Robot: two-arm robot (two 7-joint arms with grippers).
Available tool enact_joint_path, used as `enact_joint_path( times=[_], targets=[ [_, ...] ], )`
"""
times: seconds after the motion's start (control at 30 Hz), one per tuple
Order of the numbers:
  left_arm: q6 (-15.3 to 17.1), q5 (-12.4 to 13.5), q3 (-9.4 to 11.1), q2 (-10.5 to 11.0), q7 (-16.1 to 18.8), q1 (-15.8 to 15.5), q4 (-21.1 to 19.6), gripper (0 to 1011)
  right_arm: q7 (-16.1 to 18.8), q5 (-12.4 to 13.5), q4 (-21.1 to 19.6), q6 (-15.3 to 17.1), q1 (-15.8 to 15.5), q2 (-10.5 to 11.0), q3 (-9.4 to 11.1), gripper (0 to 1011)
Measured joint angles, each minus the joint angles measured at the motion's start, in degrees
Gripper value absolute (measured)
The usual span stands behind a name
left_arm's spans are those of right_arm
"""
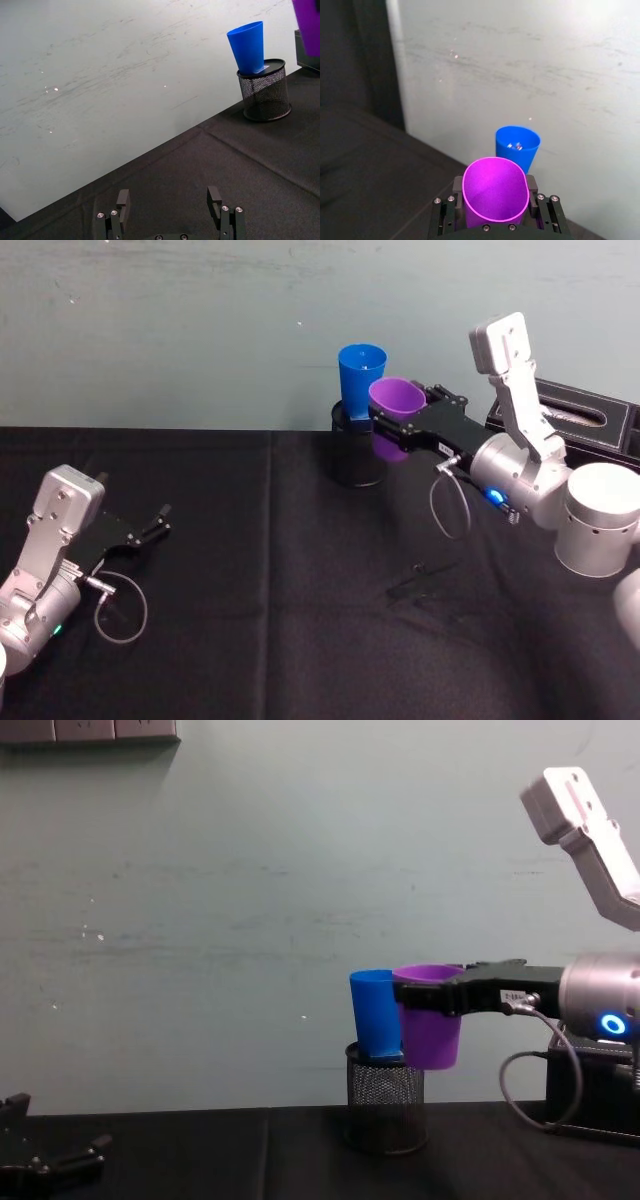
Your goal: Pick up one cup with a gripper and tap it against the other cup.
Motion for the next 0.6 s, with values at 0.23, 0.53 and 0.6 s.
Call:
enact_joint_path(
  times=[0.23, 0.53, 0.6],
  targets=[
    [0.0, 0.0, 0.0, 0.0, 0.0, 0.0, 0.0, 1011, -1.0, -1.6, 3.6, -1.0, 2.1, -2.8, 0.2, 726],
    [0.0, 0.0, 0.0, 0.0, 0.0, 0.0, 0.0, 1011, -1.0, -3.0, 7.6, -1.4, 4.1, -5.3, 0.6, 728],
    [0.0, 0.0, 0.0, 0.0, 0.0, 0.0, 0.0, 1011, -1.0, -3.4, 8.4, -1.4, 4.4, -5.7, 0.9, 726]
  ],
)
